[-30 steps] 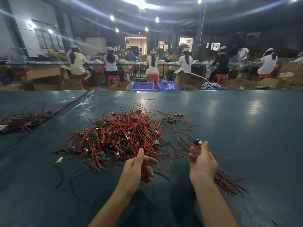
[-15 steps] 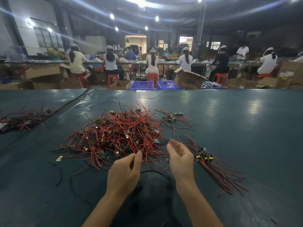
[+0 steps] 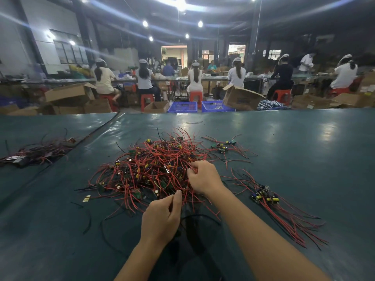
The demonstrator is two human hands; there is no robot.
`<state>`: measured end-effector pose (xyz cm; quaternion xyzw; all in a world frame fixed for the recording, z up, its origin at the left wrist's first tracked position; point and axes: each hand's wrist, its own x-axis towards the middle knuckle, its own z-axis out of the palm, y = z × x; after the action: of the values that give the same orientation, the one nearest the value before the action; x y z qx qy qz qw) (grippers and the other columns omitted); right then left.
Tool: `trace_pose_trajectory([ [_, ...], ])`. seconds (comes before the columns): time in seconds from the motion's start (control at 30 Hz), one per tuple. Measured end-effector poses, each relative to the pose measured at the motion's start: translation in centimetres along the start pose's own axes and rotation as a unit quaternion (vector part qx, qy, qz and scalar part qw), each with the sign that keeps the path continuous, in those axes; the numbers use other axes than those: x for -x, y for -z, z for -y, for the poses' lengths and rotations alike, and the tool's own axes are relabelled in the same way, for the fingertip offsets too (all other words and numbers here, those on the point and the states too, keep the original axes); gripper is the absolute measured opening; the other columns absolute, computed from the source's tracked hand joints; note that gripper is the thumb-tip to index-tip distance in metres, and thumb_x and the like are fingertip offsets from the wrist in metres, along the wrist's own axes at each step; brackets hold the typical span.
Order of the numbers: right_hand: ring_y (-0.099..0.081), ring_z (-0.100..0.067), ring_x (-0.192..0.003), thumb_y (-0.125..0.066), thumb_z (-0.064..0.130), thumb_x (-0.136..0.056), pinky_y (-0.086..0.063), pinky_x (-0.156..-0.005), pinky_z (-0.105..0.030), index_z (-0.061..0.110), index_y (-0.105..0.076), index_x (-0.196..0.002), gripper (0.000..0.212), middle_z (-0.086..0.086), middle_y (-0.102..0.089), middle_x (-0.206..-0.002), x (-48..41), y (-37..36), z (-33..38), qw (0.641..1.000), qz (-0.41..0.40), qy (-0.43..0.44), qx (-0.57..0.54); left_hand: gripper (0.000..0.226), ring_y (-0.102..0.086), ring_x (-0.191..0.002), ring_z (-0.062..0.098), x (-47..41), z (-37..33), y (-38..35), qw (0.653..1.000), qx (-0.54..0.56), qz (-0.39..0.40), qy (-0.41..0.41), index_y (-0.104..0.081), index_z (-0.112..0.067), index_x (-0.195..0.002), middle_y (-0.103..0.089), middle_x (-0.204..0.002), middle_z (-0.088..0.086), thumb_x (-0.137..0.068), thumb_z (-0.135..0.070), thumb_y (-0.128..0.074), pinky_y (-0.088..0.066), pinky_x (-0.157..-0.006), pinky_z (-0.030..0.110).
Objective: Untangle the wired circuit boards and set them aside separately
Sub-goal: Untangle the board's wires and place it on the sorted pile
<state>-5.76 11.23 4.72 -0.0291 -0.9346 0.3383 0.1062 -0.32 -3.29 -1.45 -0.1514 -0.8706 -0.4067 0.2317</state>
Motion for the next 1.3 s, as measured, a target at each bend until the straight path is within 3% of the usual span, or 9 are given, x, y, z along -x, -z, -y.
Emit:
trace_pose_trajectory([
  [0.13, -0.062, -0.03, -0.097, -0.047, 0.018, -0.097, -0.054, -0.09, -0.041, 0.007, -0.072, -0.096, 0.026, -0.013, -0.069, -0.101, 0.2, 0.1, -0.1, 0.999, 0.026, 0.014, 0.023, 0.055, -0.034, -0.038, 0.013, 0.0, -0.1, -0.1, 1.0, -0.002, 0.0, -0.001, -0.026, -0.025, -0.047, -0.031, -0.039, -0.004, -0.094, -0.051, -0.037, -0.021, -0.044, 0.027],
  [0.43, -0.045, -0.028, -0.124, -0.048, 0.028, -0.099, -0.048, -0.093, -0.041, 0.016, -0.061, -0.126, 0.032, -0.008, -0.056, -0.127, 0.4, 0.2, 0.4, 0.996, -0.039, 0.005, 0.083, 0.054, -0.032, -0.037, 0.015, 0.3, -0.5, 0.1, 1.0, 0.002, -0.001, -0.011, -0.028, -0.023, -0.048, -0.03, -0.039, -0.004, -0.094, -0.05, -0.038, -0.022, -0.043, 0.027],
  [0.6, -0.051, -0.028, -0.121, -0.048, 0.025, -0.099, -0.051, -0.095, -0.041, 0.013, -0.066, -0.121, 0.031, -0.008, -0.062, -0.126, -0.3, 0.5, 0.8, 0.997, -0.01, 0.008, 0.08, 0.053, -0.032, -0.038, 0.015, 0.4, -0.9, 0.3, 1.0, -0.002, 0.004, -0.017, -0.027, -0.024, -0.048, -0.029, -0.04, -0.004, -0.093, -0.052, -0.036, -0.021, -0.043, 0.027],
  [0.77, -0.051, -0.027, -0.105, -0.047, 0.025, -0.099, -0.048, -0.083, -0.04, 0.013, -0.074, -0.102, 0.029, -0.004, -0.069, -0.1, 0.9, 1.0, 1.4, 0.987, -0.126, 0.073, 0.066, 0.054, -0.034, -0.038, 0.015, 0.2, -0.6, 0.2, 0.999, -0.002, -0.004, -0.032, -0.032, -0.021, -0.049, -0.033, -0.041, -0.004, -0.093, -0.053, -0.035, -0.022, -0.041, 0.029],
  [0.9, -0.046, -0.02, -0.09, -0.058, 0.03, -0.095, -0.042, -0.077, -0.035, 0.013, -0.077, -0.092, 0.025, 0.0, -0.067, -0.076, 2.5, 2.3, 1.8, 0.962, -0.247, 0.116, -0.023, 0.063, -0.049, -0.043, 0.014, 0.2, -0.4, -0.1, 0.999, 0.049, -0.009, 0.006, -0.051, -0.016, -0.055, -0.052, -0.048, 0.003, -0.096, -0.06, -0.032, -0.04, -0.047, 0.04],
  [1.0, -0.047, -0.019, -0.086, -0.065, 0.029, -0.092, -0.042, -0.075, -0.034, 0.013, -0.078, -0.086, 0.022, 0.004, -0.067, -0.071, 4.4, 2.7, 1.1, 0.95, -0.27, 0.142, -0.063, 0.061, -0.057, -0.05, 0.021, -0.2, -0.8, -0.1, 0.99, 0.132, -0.019, 0.052, -0.062, -0.01, -0.063, -0.06, -0.055, 0.007, -0.098, -0.053, -0.038, -0.047, -0.052, 0.041],
  [1.1, -0.051, -0.02, -0.077, -0.067, 0.027, -0.089, -0.041, -0.071, -0.029, 0.013, -0.076, -0.074, 0.022, 0.007, -0.07, -0.071, 6.8, 1.8, -0.3, 0.934, -0.286, 0.187, -0.099, 0.044, -0.062, -0.055, 0.018, -0.7, -1.2, 0.0, 0.945, 0.28, -0.004, 0.168, -0.07, -0.011, -0.078, -0.069, -0.067, 0.008, -0.099, -0.038, -0.042, -0.046, -0.049, 0.026],
  [1.23, -0.056, -0.016, -0.074, -0.066, 0.031, -0.088, -0.047, -0.071, -0.032, 0.017, -0.076, -0.07, 0.024, 0.012, -0.07, -0.073, 9.6, -0.1, -1.5, 0.926, -0.278, 0.233, -0.102, 0.04, -0.067, -0.057, 0.016, -1.3, -2.2, 0.3, 0.825, 0.464, 0.055, 0.318, -0.067, -0.003, -0.096, -0.073, -0.075, 0.009, -0.098, -0.037, -0.045, -0.051, -0.047, 0.024],
  [1.3, -0.056, -0.012, -0.076, -0.066, 0.031, -0.088, -0.048, -0.071, -0.034, 0.018, -0.077, -0.072, 0.023, 0.014, -0.071, -0.076, 10.6, -0.8, -1.8, 0.916, -0.275, 0.275, -0.097, 0.039, -0.07, -0.06, 0.018, -1.4, -2.5, 0.4, 0.792, 0.495, 0.071, 0.351, -0.065, -0.003, -0.099, -0.075, -0.077, 0.01, -0.095, -0.039, -0.049, -0.055, -0.05, 0.026],
])
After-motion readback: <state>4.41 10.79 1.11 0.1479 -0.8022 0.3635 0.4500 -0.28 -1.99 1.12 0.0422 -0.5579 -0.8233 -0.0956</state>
